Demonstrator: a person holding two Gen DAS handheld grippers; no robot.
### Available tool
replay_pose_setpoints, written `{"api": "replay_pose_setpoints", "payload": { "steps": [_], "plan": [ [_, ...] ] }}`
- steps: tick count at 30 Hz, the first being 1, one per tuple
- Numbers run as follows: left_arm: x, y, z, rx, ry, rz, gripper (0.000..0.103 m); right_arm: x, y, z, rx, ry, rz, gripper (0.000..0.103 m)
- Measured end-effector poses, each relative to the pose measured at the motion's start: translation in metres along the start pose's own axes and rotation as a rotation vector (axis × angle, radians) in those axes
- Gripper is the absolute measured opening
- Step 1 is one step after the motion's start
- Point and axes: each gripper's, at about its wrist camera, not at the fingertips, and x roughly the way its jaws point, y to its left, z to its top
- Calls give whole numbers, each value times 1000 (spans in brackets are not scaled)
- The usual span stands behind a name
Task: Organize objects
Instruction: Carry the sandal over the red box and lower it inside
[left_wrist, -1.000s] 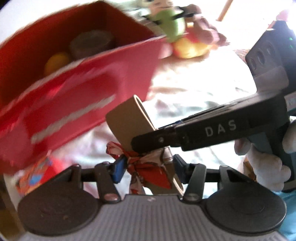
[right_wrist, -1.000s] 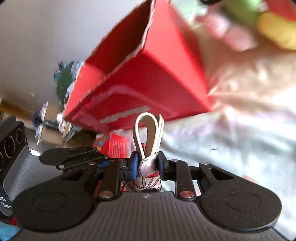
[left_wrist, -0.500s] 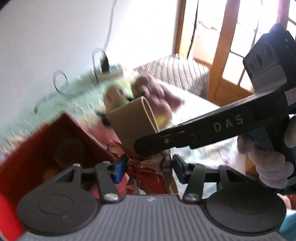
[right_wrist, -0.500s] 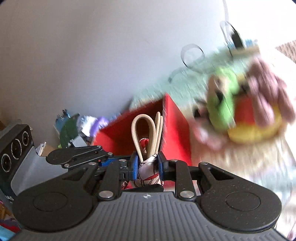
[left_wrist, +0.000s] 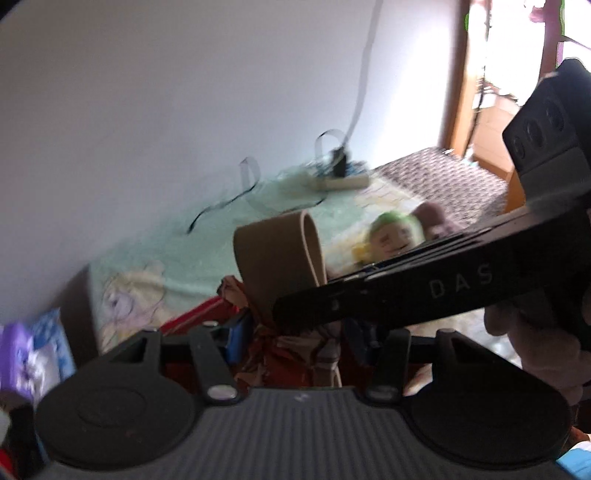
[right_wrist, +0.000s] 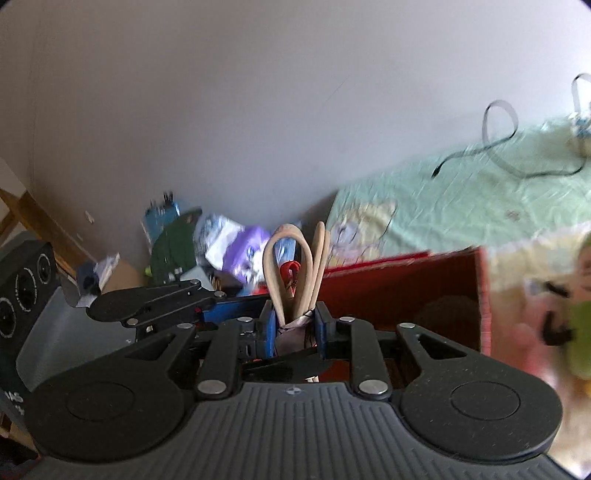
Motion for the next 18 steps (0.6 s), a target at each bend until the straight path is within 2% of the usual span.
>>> {"api": "replay_pose_setpoints", "payload": {
  "steps": [8, 13, 18],
  "plan": [
    [60, 49, -39, -94, 201, 40, 53, 91, -12, -14, 26, 204, -37, 23],
    [100, 63, -50, -140, 323, 27, 53, 115, -24, -19, 59, 319, -59, 23],
    [123, 62, -57, -143, 427, 18, 53, 133, -28, -26, 46, 414, -103, 23]
  ]
}}
